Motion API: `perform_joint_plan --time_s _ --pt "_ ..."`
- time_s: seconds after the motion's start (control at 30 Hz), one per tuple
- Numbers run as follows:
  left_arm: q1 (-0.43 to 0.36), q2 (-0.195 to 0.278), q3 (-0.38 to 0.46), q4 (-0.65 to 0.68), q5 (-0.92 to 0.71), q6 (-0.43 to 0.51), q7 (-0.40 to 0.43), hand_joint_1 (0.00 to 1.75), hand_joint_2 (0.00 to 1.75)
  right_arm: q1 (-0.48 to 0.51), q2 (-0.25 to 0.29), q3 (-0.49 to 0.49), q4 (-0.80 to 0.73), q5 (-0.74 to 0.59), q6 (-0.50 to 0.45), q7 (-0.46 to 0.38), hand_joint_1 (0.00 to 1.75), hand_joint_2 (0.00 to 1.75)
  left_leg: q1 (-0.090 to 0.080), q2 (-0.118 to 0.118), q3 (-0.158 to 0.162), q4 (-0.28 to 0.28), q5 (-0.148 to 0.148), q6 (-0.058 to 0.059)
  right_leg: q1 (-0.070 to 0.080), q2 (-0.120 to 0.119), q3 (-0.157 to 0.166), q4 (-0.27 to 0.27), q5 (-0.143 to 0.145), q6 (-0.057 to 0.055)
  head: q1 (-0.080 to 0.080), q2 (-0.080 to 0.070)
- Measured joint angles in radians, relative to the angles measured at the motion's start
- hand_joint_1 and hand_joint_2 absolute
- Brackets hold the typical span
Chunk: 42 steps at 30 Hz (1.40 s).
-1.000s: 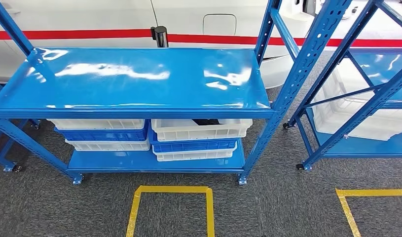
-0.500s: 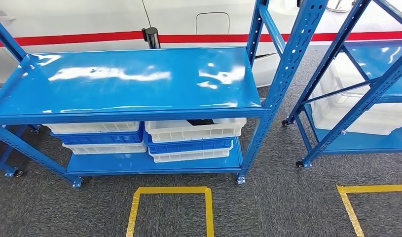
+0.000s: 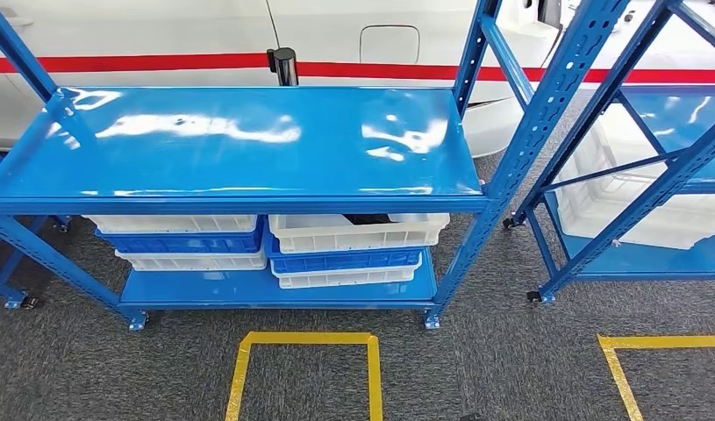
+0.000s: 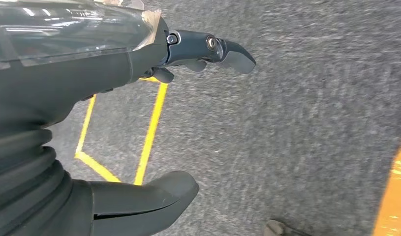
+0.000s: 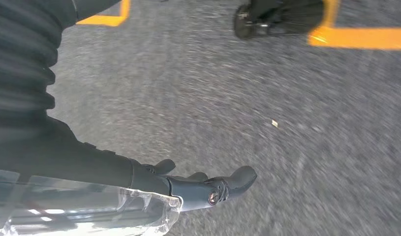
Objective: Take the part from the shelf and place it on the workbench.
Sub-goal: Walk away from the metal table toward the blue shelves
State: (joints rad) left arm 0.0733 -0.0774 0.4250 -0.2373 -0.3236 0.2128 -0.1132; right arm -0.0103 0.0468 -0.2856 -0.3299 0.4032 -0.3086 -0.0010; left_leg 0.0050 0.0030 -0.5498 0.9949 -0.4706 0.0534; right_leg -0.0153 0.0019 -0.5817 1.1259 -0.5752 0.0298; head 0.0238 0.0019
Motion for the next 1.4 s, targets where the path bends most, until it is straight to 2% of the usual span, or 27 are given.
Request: perform_joint_plan --time_s 0.03,0.07,0.1,0.13,0.17,0.23,0.27,0.33,0.43,0.47,0.53,0.57,0.6,0.63,0.67,0.73,0.8,0.9,0.97,1.07,1.1,1.13,1.17,1.23,1.3,1.37,1.4 --pt "-0.002 0.004 -0.019 -0.013 0.015 -0.010 0.005 0.00 1.75 0.014 -0.001 0.012 0.001 -0.019 0.014 0.000 0.00 1.75 -0.001 0.000 -0.001 0.000 0.000 0.002 0.000 0.000 -0.034 0.069 -0.031 -0.003 0.001 0.000" --pt "-0.005 0.007 -0.037 -0.027 0.029 -0.019 0.010 0.00 1.31 0.030 -0.003 0.023 0.002 -0.037 0.028 0.000 0.00 1.75 -0.001 0.000 -0.002 0.000 0.000 0.002 -0.001 0.000 -0.063 0.126 -0.051 -0.002 0.001 0.000" --pt "-0.008 0.009 -0.053 -0.042 0.042 -0.028 0.014 0.00 0.87 0.047 -0.005 0.032 0.006 -0.054 0.040 0.001 0.00 1.75 -0.002 0.000 -0.002 0.001 0.000 0.002 -0.001 0.000 -0.075 0.151 -0.056 0.003 0.001 0.000" --pt "-0.014 0.011 -0.069 -0.059 0.055 -0.036 0.019 0.00 0.44 0.064 -0.007 0.042 0.011 -0.070 0.053 0.001 0.00 1.75 -0.002 0.000 -0.001 0.001 -0.001 0.002 -0.001 0.000 -0.068 0.137 -0.044 0.011 0.001 0.000" --pt "-0.019 0.012 -0.084 -0.076 0.067 -0.044 0.022 0.00 0.00 0.080 -0.008 0.052 0.017 -0.085 0.064 0.001 0.00 1.75 -0.001 -0.001 0.000 0.001 -0.002 0.000 -0.003 -0.001 -0.040 0.081 -0.018 0.021 0.001 0.000" --pt "-0.032 0.016 -0.114 -0.111 0.090 -0.060 0.030 0.00 0.00 0.110 -0.012 0.072 0.031 -0.115 0.087 0.001 0.00 1.75 -0.004 -0.001 0.003 0.005 -0.007 -0.008 -0.006 -0.004 0.029 -0.061 0.037 0.031 0.002 0.000" --pt "-0.036 0.019 -0.130 -0.127 0.102 -0.067 0.033 0.00 0.00 0.123 -0.013 0.082 0.035 -0.130 0.098 0.001 0.00 1.75 -0.006 -0.001 0.004 0.008 -0.011 -0.014 -0.006 -0.005 0.052 -0.107 0.055 0.027 0.001 0.000" --pt "-0.039 0.027 -0.163 -0.152 0.128 -0.084 0.042 0.00 0.00 0.142 -0.016 0.105 0.040 -0.163 0.123 0.001 0.00 1.75 -0.009 0.001 0.008 0.010 -0.016 -0.026 -0.001 -0.005 0.062 -0.126 0.068 0.010 0.000 0.000" --pt "-0.025 0.038 -0.216 -0.165 0.173 -0.114 0.059 0.00 0.00 0.154 -0.020 0.141 0.032 -0.217 0.165 0.001 0.00 1.75 -0.001 0.000 0.001 0.033 -0.035 -0.041 -0.007 -0.004 0.066 -0.128 0.075 -0.013 -0.001 0.000" --pt "-0.013 0.041 -0.232 -0.162 0.187 -0.123 0.064 0.00 0.00 0.151 -0.022 0.152 0.023 -0.234 0.178 0.001 0.00 1.75 0.002 -0.001 -0.015 0.069 -0.061 -0.046 -0.011 -0.004 0.066 -0.130 0.077 -0.019 -0.002 0.000" --pt "0.019 0.043 -0.260 -0.145 0.212 -0.139 0.073 0.00 0.00 0.136 -0.025 0.171 -0.006 -0.264 0.200 0.001 0.00 1.75 0.005 -0.003 -0.074 0.198 -0.131 -0.055 -0.009 -0.004 0.064 -0.130 0.077 -0.027 -0.003 0.000" --pt "0.037 0.044 -0.271 -0.133 0.222 -0.145 0.077 0.00 0.00 0.125 -0.026 0.179 -0.023 -0.276 0.209 0.001 0.00 1.75 0.007 -0.003 -0.105 0.258 -0.155 -0.058 -0.008 -0.004 0.063 -0.130 0.077 -0.028 -0.003 0.000" --pt "0.057 0.046 -0.281 -0.119 0.231 -0.150 0.081 0.00 0.00 0.113 -0.027 0.186 -0.042 -0.287 0.217 0.001 0.00 1.75 0.007 -0.004 -0.123 0.292 -0.161 -0.060 -0.007 -0.004 0.061 -0.130 0.076 -0.028 -0.003 0.000" --pt "0.076 0.047 -0.289 -0.104 0.238 -0.155 0.083 0.00 0.00 0.100 -0.027 0.192 -0.061 -0.296 0.224 0.001 0.00 1.75 0.008 -0.003 -0.122 0.287 -0.146 -0.060 -0.006 -0.004 0.060 -0.130 0.076 -0.028 -0.003 0.000" --pt "0.095 0.049 -0.297 -0.088 0.244 -0.158 0.085 0.00 0.00 0.087 -0.028 0.198 -0.081 -0.303 0.230 0.001 0.00 1.75 0.008 -0.003 -0.103 0.245 -0.117 -0.058 -0.006 -0.004 0.060 -0.130 0.075 -0.028 -0.003 0.000" --pt "0.129 0.054 -0.313 -0.058 0.256 -0.166 0.090 0.00 0.00 0.059 -0.028 0.209 -0.122 -0.319 0.243 0.001 0.00 1.75 0.008 -0.003 -0.034 0.109 -0.056 -0.053 -0.004 -0.003 0.062 -0.129 0.072 -0.025 -0.004 0.000" --pt "0.151 0.060 -0.333 -0.039 0.273 -0.178 0.095 0.00 0.00 0.043 -0.030 0.223 -0.154 -0.340 0.258 0.000 0.00 1.75 0.003 -0.003 0.008 0.029 -0.030 -0.043 0.003 -0.003 0.062 -0.129 0.068 -0.015 -0.002 0.000" --pt "0.154 0.066 -0.361 -0.048 0.299 -0.195 0.103 0.00 0.00 0.051 -0.033 0.240 -0.163 -0.374 0.283 0.000 0.00 1.75 -0.006 -0.006 0.012 0.014 -0.020 -0.019 0.002 -0.008 0.065 -0.129 0.066 0.005 0.000 0.000" --pt "0.132 0.067 -0.373 -0.076 0.309 -0.201 0.104 0.00 0.00 0.079 -0.035 0.247 -0.147 -0.386 0.292 0.001 0.00 1.75 -0.003 -0.007 0.013 0.000 -0.009 -0.002 0.001 -0.007 0.049 -0.089 0.041 0.008 0.002 0.000" --pt "0.079 0.068 -0.385 -0.134 0.315 -0.205 0.105 0.00 1.31 0.141 -0.035 0.255 -0.096 -0.392 0.299 0.002 0.00 1.75 -0.004 -0.006 0.011 -0.005 -0.005 0.006 -0.001 -0.005 -0.043 0.091 -0.042 0.002 0.006 0.000" --pt "0.061 0.068 -0.387 -0.155 0.315 -0.207 0.106 0.00 1.75 0.164 -0.035 0.257 -0.075 -0.392 0.299 0.002 0.00 1.75 -0.004 -0.005 0.010 -0.005 -0.005 0.006 -0.001 -0.004 -0.066 0.134 -0.055 0.006 0.006 0.000" --pt "0.043 0.068 -0.389 -0.177 0.315 -0.209 0.106 0.00 1.75 0.186 -0.036 0.259 -0.055 -0.393 0.299 0.002 0.00 1.75 -0.005 -0.004 0.010 -0.005 -0.006 0.006 -0.001 -0.004 -0.071 0.141 -0.051 0.013 0.006 0.000" --pt "0.026 0.068 -0.391 -0.199 0.315 -0.210 0.107 0.00 1.75 0.207 -0.037 0.260 -0.035 -0.393 0.300 0.002 0.00 1.75 -0.005 -0.003 0.011 -0.004 -0.006 0.005 -0.001 -0.005 -0.055 0.107 -0.032 0.021 0.006 0.000" --pt "-0.007 0.068 -0.396 -0.244 0.316 -0.210 0.107 0.00 1.75 0.240 -0.040 0.263 0.007 -0.394 0.300 0.002 0.00 1.75 -0.006 -0.002 0.010 -0.004 -0.009 0.001 0.000 -0.007 0.020 -0.033 0.026 0.032 0.006 0.000" --pt "-0.021 0.070 -0.399 -0.266 0.318 -0.210 0.107 0.00 1.75 0.252 -0.043 0.265 0.025 -0.396 0.302 0.003 0.00 1.75 -0.010 -0.005 0.007 -0.003 -0.013 -0.011 0.005 -0.013 0.076 -0.127 0.066 0.023 0.005 0.000" --pt "0.004 0.071 -0.401 -0.226 0.320 -0.210 0.110 0.00 1.75 0.228 -0.044 0.267 -0.013 -0.398 0.304 0.002 0.00 1.75 -0.013 0.003 0.011 -0.004 -0.015 -0.022 0.009 -0.007 0.080 -0.138 0.080 0.005 0.002 0.000" --pt "0.030 0.072 -0.403 -0.193 0.321 -0.211 0.112 0.00 1.75 0.200 -0.043 0.269 -0.046 -0.399 0.305 0.000 0.00 1.31 -0.012 0.011 0.014 -0.002 -0.018 -0.027 0.003 0.003 0.077 -0.140 0.085 -0.002 0.002 0.000"
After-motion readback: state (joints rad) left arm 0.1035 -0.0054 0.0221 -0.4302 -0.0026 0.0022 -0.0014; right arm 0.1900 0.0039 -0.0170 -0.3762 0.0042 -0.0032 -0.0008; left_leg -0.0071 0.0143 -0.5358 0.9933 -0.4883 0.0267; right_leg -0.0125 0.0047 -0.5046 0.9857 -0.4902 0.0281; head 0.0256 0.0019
